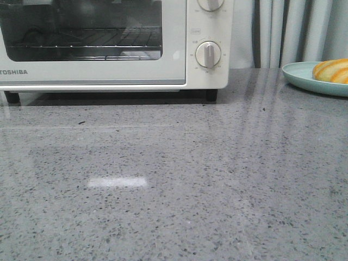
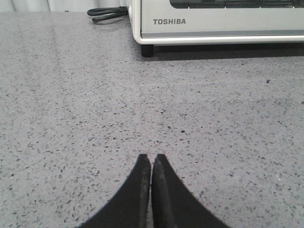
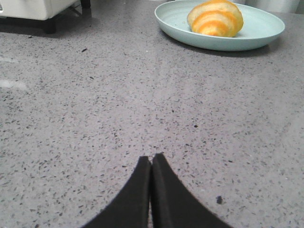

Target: Put bread in oven

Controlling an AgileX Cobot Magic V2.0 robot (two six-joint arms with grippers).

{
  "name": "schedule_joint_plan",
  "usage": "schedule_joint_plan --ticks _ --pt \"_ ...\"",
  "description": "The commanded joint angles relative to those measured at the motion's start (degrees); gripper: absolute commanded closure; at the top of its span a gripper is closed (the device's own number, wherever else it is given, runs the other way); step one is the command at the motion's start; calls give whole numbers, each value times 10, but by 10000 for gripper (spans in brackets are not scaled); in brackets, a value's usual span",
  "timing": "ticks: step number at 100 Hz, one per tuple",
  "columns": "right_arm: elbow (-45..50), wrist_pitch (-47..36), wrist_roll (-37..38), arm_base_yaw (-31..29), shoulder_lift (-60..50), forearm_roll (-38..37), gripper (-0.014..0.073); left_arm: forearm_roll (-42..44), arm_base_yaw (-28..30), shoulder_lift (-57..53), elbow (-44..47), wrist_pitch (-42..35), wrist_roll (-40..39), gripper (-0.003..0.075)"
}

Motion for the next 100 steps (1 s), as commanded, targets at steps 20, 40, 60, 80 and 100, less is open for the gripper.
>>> schedule_joint_plan --ticks 20,40,60,80,100 --pt "7 -22 -4 -1 -12 -7 643 0 0 -18 13 -30 -3 741" --pt "7 -22 -4 -1 -12 -7 643 0 0 -18 13 -30 -3 741" --pt "7 -22 -4 -1 -12 -7 642 0 0 -18 13 -30 -3 741" --pt "7 -23 -4 -1 -12 -12 643 2 0 -18 13 -33 -3 741" --pt "6 -104 -4 -1 -12 -104 643 -33 0 -18 13 -68 -6 741"
